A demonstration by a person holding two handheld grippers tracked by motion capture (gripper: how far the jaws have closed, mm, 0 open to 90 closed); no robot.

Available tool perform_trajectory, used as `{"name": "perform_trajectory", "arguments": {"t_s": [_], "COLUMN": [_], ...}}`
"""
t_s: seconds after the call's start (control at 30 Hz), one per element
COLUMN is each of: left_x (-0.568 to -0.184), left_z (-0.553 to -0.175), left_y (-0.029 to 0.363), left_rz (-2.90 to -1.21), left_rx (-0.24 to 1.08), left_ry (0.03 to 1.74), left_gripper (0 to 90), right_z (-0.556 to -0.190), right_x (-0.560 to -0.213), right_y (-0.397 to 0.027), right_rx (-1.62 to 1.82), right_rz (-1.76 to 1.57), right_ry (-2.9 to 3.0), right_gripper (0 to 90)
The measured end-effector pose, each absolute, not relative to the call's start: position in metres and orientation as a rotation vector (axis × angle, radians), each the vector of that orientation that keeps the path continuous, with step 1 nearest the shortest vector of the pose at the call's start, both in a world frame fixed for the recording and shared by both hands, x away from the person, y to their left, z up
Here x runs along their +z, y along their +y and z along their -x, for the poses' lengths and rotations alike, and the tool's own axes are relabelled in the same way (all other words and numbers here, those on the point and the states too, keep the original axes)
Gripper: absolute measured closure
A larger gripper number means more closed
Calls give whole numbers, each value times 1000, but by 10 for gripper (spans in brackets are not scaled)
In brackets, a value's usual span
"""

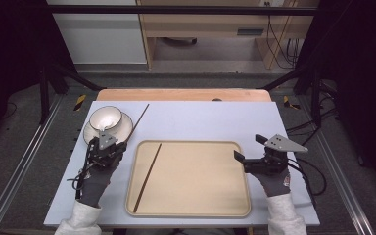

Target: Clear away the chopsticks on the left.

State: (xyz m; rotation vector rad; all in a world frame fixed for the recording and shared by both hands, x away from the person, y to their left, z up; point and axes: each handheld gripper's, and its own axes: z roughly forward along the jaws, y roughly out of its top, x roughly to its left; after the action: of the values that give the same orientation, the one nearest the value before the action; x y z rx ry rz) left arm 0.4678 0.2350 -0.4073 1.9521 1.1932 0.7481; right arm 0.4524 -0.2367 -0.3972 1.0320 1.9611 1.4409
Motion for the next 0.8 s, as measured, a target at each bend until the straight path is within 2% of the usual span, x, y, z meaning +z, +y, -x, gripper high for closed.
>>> {"name": "perform_trajectory", "arguments": {"t_s": [0.5, 0.8], "left_x": [-411, -435], "left_z": [-436, -405], "left_y": [204, 185], "left_rz": [-1905, -1836], "left_rx": [732, 671], "left_ry": [1187, 1208], "left_gripper": [839, 839], "right_z": [-450, -450], "right_x": [-395, -395], "right_y": [-239, -239], "right_rx": [1454, 1458], "right_rz": [-1029, -1025], "right_ry": [1951, 1951], "right_gripper": [23, 23]}}
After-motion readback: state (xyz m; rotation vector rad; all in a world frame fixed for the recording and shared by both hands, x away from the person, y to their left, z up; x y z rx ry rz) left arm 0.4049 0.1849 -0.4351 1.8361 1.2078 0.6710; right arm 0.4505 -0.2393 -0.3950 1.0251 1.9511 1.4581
